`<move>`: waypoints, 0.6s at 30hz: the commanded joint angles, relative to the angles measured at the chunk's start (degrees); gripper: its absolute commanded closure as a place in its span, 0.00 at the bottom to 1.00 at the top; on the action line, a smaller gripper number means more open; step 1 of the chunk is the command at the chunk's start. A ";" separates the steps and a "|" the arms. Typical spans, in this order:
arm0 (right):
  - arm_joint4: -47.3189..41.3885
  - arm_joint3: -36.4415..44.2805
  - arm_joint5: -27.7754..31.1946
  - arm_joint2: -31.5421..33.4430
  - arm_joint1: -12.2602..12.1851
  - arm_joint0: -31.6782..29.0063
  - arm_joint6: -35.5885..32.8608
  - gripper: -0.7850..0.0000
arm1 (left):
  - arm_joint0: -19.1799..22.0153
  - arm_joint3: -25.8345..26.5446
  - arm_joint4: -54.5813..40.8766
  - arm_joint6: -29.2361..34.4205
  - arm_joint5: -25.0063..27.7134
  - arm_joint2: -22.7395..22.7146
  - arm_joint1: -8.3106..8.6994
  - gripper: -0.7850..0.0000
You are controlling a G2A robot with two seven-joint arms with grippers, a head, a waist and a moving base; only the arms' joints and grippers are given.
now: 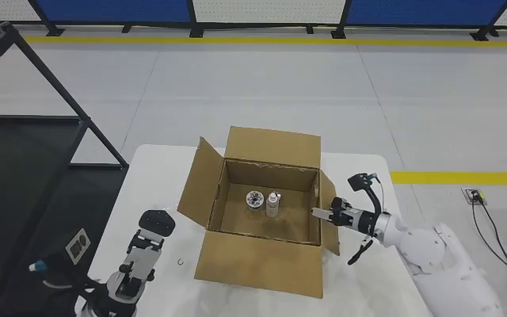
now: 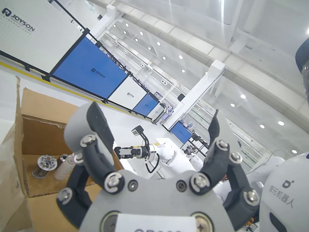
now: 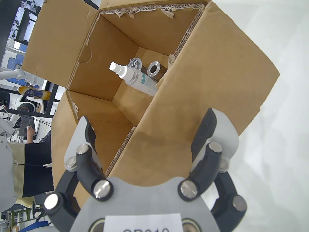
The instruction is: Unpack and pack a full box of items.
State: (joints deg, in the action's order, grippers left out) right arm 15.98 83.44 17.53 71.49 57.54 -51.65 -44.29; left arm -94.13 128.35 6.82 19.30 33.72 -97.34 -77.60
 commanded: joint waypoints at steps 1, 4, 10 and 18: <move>0.01 0.14 -0.23 -0.25 0.09 0.35 0.33 0.00 | 0.84 -0.56 -0.15 0.83 -0.41 0.56 0.15 0.00; 1.79 2.11 -0.28 0.24 0.05 0.41 2.60 0.00 | 1.84 -1.19 0.03 1.14 -0.80 1.11 0.31 0.00; 6.05 12.19 -0.94 2.20 -0.29 -2.33 7.20 0.00 | 1.47 -1.63 -1.16 -0.62 0.36 -0.19 0.56 0.00; 17.17 23.38 -3.86 -3.65 0.10 -2.28 4.17 0.00 | -3.20 -2.50 -3.50 -5.35 3.69 -4.23 0.68 0.00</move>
State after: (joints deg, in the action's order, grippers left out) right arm 31.33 106.16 14.06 69.26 57.51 -54.41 -39.39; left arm -96.49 126.01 3.63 14.64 36.94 -101.01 -76.92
